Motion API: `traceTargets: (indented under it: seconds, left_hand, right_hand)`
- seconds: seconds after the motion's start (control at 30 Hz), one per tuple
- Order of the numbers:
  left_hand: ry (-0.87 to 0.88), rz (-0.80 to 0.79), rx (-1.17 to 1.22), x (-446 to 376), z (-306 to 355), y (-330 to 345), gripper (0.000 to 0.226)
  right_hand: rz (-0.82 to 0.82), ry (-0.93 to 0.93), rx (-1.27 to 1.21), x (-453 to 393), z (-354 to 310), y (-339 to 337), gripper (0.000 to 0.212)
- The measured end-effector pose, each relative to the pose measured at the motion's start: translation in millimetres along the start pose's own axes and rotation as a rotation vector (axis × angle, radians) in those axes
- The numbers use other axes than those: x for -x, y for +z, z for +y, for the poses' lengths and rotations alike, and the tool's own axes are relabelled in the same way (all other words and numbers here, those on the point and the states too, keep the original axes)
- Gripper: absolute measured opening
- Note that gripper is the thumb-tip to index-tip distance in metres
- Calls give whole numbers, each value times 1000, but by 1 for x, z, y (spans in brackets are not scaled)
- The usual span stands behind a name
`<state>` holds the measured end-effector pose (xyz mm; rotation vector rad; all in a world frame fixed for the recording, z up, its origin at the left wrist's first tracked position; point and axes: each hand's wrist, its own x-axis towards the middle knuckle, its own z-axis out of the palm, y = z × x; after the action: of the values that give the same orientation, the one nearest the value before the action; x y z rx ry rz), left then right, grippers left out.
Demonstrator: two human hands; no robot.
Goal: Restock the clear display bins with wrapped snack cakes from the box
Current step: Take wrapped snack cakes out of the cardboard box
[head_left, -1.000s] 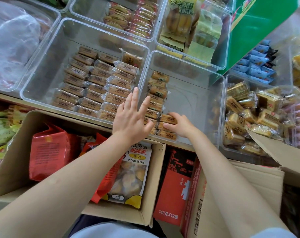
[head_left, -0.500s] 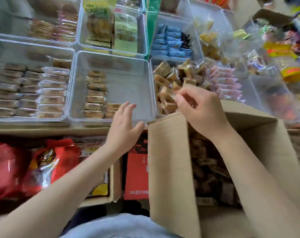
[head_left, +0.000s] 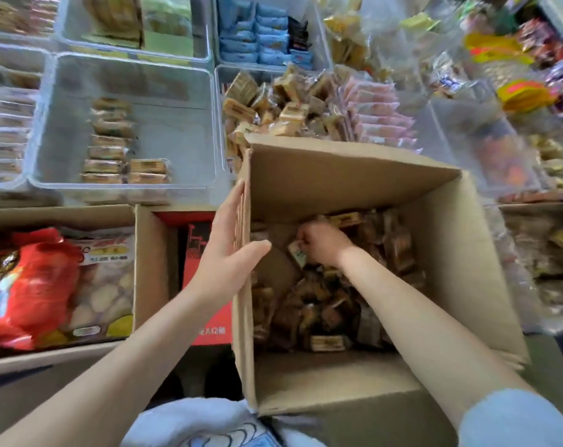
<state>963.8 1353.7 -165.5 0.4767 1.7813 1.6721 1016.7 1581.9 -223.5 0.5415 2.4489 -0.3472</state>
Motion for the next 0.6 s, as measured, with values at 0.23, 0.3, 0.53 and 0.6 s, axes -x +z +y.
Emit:
traceTargets:
  seconds: [0.23,0.3,0.53,0.6]
  left_hand:
    - [-11,34,15,0,1,7,86]
    - [-16,36,15,1,2,7,86]
    - [-22,27,9,1,6,9,86]
    - [-23,27,-2,1,7,8,85]
  right_hand:
    - [-170,107,329,-65,-5,64,50]
    - [-202,126,373,-74,-5,80,50]
    - [-148,103,164,-65,-13,71,66]
    - [-130,101,-182,-48,-9,41,71]
